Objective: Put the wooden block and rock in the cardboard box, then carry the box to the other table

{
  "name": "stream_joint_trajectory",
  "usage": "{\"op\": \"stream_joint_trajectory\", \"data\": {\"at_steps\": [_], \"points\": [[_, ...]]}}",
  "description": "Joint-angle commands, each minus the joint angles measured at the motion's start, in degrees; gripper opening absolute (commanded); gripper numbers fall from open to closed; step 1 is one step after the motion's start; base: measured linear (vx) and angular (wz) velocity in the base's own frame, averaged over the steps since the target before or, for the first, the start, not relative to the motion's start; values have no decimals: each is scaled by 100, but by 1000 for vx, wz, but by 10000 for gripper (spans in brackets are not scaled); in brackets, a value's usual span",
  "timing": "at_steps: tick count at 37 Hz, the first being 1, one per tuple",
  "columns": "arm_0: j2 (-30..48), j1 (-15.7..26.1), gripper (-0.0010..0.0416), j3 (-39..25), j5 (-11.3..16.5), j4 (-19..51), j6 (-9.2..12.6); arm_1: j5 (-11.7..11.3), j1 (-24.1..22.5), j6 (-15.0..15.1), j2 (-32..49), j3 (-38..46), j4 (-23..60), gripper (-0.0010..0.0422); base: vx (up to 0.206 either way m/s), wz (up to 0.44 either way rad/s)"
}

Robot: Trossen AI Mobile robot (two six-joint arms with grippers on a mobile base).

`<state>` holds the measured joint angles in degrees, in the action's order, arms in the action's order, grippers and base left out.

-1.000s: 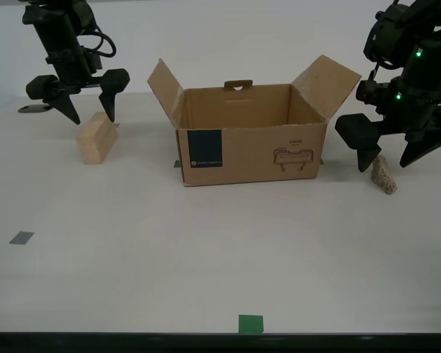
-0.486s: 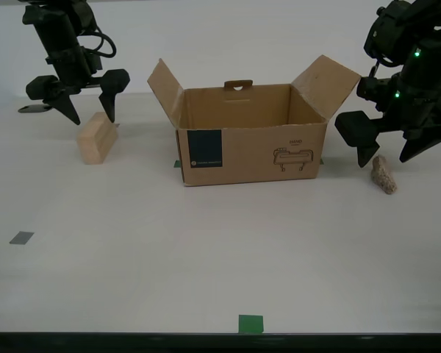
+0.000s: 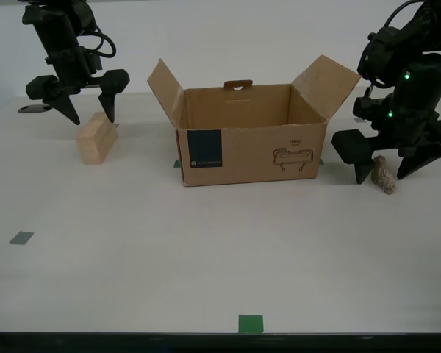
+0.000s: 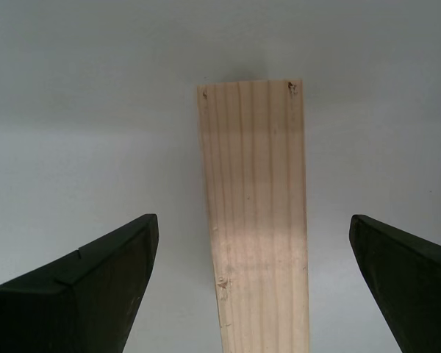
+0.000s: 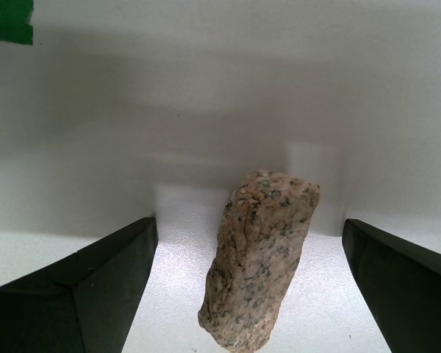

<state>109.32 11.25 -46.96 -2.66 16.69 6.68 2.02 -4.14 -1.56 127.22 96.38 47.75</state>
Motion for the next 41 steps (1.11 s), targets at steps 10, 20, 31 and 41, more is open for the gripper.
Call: {"op": "stream_joint_trajectory", "data": {"at_steps": [10,20,31,41], "points": [[9,0,352,0,-33,-184,87,-39,-4,11,2,2,-356,355,0,0],[7,0,351,-2,-33,-181,105,-304,-4,9,313,24,-302,355,0,0],[7,0,350,0,-33,-133,105,-289,-11,-33,651,31,-520,355,0,0],[7,2,347,0,-33,-157,105,-289,-13,-33,752,4,-682,355,0,0]]}}
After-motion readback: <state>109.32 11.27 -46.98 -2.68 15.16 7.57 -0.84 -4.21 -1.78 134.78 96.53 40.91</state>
